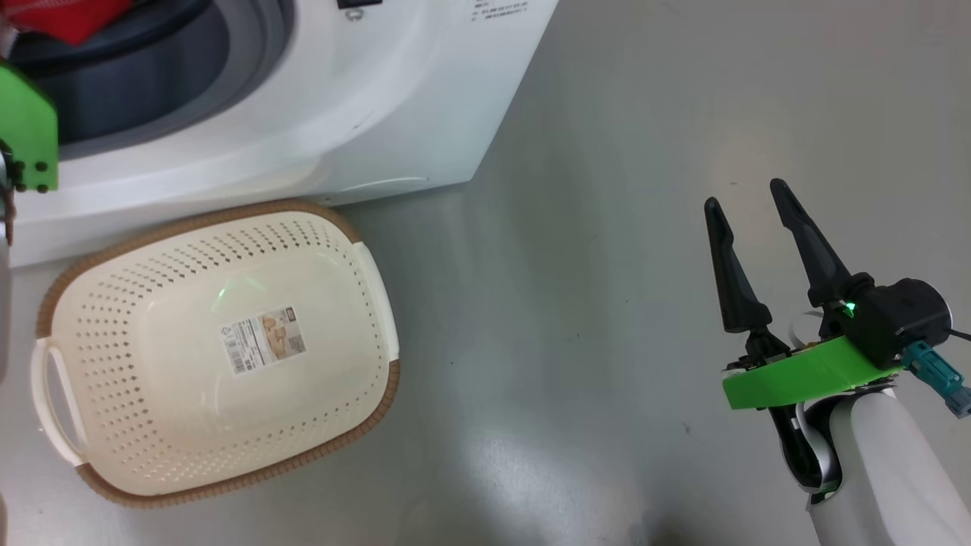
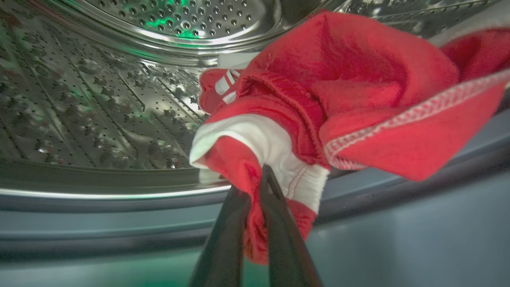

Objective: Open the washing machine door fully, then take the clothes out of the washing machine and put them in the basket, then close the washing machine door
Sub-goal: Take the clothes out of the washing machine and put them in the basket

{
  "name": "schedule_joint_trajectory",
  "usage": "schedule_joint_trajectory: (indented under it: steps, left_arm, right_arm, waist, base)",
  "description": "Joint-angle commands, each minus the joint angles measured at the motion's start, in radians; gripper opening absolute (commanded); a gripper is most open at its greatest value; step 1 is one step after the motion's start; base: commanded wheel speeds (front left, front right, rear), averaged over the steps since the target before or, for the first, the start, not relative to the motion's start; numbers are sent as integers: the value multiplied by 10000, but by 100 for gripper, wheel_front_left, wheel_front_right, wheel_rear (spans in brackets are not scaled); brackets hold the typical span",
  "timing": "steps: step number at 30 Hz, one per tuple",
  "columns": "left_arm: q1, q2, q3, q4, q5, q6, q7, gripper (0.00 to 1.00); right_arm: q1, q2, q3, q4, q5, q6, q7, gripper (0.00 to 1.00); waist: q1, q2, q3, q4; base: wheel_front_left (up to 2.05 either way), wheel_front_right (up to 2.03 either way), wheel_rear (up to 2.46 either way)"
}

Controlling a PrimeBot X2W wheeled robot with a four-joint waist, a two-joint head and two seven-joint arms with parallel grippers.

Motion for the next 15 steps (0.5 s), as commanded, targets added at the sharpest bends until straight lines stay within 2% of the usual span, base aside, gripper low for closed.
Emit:
schedule_joint_trajectory:
  steps: [1,4,9,13,15]
  left_arm:
    - [185,585,65,-263,71,210,-278,0]
    - [526,655,125,-427,-6,571,-1015,0]
    - [1226,650,601,-841,-581,846,-2010,0]
    - [1972,656,809,-1884,-753,1348,-2299,0]
    - [2505,620,870,-2906,-755,1634,-2317,0]
  right_arm:
    - [58,-3,185,-177,45,65,-65,100]
    - [47,13,173,-139,54,65,-65,100]
    - [147,40,211,-97,31,65,-65,100]
    - [286,48,123,-21,25,65,-65,100]
    - [369,50,92,6,-1,65,-65,100]
  waist:
    - [0,0,-126,14]
    - [0,0,-325,28]
    - [0,0,-702,156]
    - [0,0,-1041,331]
    - [0,0,-1209,456]
  base:
    - [0,0,0]
    - [0,0,0]
    - [0,0,0]
    - [0,0,0]
    - [0,0,0]
